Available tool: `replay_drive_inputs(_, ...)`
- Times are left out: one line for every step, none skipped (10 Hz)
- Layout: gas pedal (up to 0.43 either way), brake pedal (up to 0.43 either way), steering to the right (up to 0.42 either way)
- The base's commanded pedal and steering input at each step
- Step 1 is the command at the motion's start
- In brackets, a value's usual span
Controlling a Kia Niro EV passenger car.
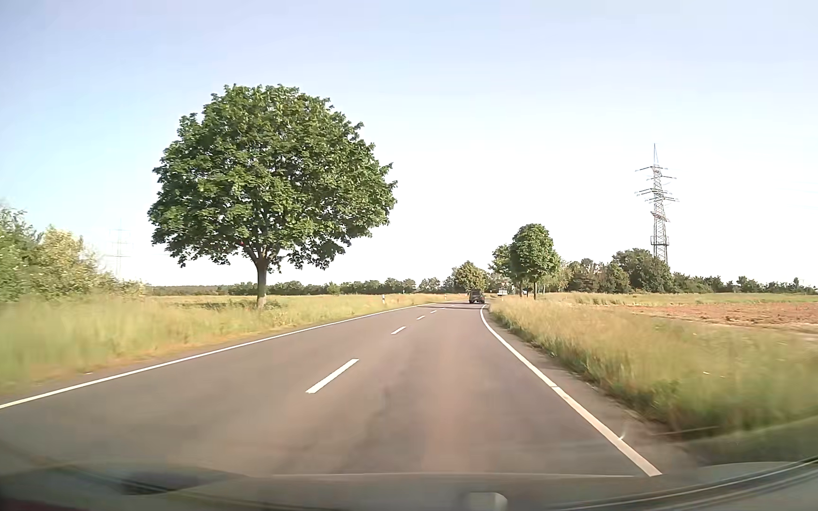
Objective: Follow the waypoints while adhering to traffic rules and regulations
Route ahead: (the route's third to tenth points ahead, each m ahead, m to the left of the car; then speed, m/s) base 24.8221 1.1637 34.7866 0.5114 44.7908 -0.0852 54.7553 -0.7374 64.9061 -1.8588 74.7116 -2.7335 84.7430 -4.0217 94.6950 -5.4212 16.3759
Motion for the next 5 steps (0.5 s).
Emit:
replay_drive_inputs(0.087,0.030,0.011)
replay_drive_inputs(0.087,0.030,0.011)
replay_drive_inputs(0.087,0.030,0.012)
replay_drive_inputs(0.079,0.030,0.012)
replay_drive_inputs(0.067,0.030,0.011)
